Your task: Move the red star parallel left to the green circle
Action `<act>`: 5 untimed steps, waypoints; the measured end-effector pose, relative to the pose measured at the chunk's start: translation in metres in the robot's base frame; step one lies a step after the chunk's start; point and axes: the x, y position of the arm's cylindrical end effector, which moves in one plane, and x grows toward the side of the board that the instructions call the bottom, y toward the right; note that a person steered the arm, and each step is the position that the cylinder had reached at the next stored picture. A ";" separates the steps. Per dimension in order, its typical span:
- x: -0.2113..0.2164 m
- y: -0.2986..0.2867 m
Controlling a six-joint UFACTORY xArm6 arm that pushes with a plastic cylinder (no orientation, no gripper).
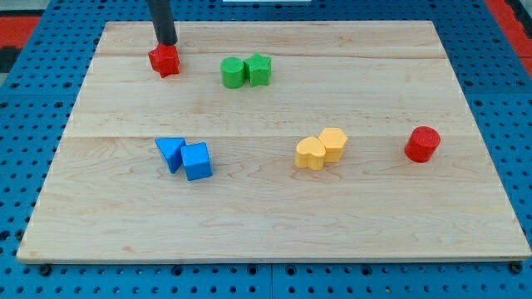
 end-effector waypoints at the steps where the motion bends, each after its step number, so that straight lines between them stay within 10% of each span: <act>1: 0.029 0.010; 5: -0.005 0.027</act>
